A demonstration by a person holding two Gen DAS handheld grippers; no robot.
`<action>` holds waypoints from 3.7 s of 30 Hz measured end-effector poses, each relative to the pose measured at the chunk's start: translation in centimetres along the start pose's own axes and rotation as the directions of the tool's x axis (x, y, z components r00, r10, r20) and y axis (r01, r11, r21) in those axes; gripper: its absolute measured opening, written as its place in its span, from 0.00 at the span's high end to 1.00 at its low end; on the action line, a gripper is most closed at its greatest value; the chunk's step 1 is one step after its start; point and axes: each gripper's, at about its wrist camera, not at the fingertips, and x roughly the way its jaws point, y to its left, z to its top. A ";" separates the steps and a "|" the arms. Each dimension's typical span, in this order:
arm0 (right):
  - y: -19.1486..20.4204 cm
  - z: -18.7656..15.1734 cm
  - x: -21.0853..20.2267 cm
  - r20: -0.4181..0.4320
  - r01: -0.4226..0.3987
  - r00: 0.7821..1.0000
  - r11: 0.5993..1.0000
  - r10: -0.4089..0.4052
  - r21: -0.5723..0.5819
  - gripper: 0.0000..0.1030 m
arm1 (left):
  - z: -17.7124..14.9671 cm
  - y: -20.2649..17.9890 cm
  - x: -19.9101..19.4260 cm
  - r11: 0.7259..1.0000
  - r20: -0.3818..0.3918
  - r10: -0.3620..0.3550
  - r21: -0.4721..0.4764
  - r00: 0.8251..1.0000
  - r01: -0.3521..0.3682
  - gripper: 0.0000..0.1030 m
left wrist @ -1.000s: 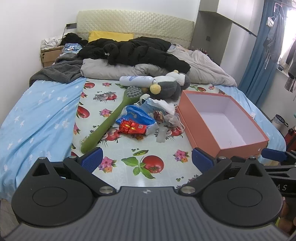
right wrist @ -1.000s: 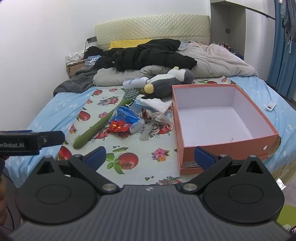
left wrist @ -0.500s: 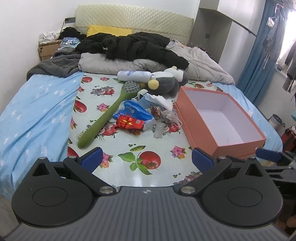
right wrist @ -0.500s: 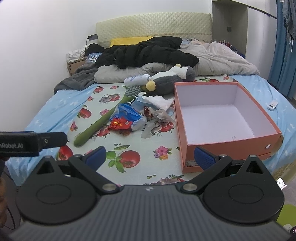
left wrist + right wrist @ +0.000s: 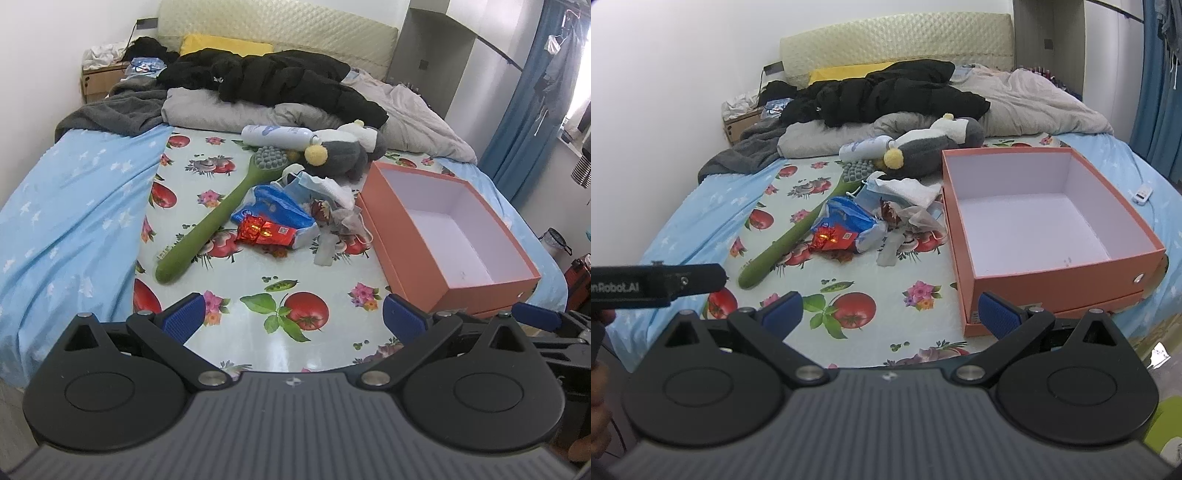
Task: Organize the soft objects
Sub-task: 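Lower the left gripper onto the red foil snack packet and close, then lift the red foil packet with the left gripper over the pink box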
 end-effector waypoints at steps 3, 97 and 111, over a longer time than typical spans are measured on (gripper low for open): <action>-0.1 0.0 0.7 -0.003 -0.005 1.000 1.000 0.005 0.004 0.00 | 0.3 0.5 1.2 1.000 -0.014 0.021 0.004 1.000 -0.021 0.00; 1.0 3.4 17.8 -0.031 -0.013 0.999 1.000 0.013 0.013 0.71 | 4.5 6.7 18.8 0.984 -0.091 -0.106 -0.152 0.990 0.092 0.63; 1.2 2.3 8.8 0.036 -0.026 0.999 1.000 0.026 0.015 0.71 | 3.2 4.2 8.6 0.986 0.029 -0.127 -0.105 0.991 0.130 0.63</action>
